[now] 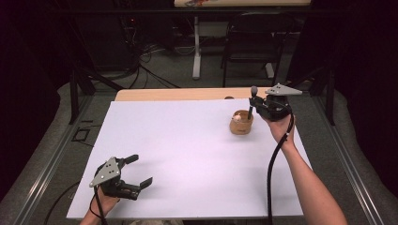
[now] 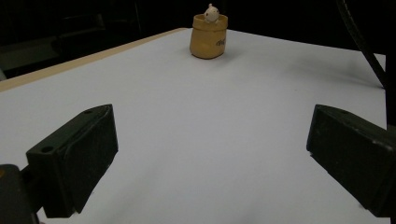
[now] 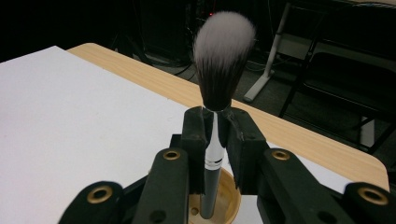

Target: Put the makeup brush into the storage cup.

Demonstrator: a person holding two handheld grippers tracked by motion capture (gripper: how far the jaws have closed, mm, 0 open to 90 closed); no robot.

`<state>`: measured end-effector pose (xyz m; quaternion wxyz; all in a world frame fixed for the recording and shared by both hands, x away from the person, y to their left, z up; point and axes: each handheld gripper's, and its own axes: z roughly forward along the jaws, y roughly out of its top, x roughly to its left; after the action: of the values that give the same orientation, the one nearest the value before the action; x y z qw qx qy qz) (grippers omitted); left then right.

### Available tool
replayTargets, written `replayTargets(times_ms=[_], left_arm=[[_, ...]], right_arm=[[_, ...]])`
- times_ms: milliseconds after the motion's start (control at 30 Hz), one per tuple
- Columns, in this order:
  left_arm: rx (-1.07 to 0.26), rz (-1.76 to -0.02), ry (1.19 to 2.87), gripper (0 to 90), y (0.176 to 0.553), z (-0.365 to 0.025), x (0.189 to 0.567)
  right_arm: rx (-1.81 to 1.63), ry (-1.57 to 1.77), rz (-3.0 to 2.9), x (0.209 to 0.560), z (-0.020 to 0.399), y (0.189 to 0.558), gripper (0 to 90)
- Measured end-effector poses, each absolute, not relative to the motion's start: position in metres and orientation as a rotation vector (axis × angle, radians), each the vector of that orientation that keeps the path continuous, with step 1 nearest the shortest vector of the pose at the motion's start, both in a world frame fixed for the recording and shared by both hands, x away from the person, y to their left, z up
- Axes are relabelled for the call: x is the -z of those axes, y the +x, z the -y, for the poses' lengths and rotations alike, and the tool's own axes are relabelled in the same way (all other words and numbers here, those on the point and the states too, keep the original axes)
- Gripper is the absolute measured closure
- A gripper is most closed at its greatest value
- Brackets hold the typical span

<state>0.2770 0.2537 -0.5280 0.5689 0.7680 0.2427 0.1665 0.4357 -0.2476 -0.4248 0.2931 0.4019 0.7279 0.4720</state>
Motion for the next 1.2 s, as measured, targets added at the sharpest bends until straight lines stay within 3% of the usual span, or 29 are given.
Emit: replayTargets(times_ms=[1033, 1200], left_arm=[[-0.387, -0.567, 1.805, 2.2, 0.277, -0.253, 0.528], [-0.390, -0.566, 1.805, 2.2, 0.276, -0.253, 0.528]], right_arm=[[-1.242, 1.144, -1.960, 0.446, 0.242, 0.455, 76.8], [-1.226, 1.190, -1.947, 0.446, 0.243, 0.453, 43.6]])
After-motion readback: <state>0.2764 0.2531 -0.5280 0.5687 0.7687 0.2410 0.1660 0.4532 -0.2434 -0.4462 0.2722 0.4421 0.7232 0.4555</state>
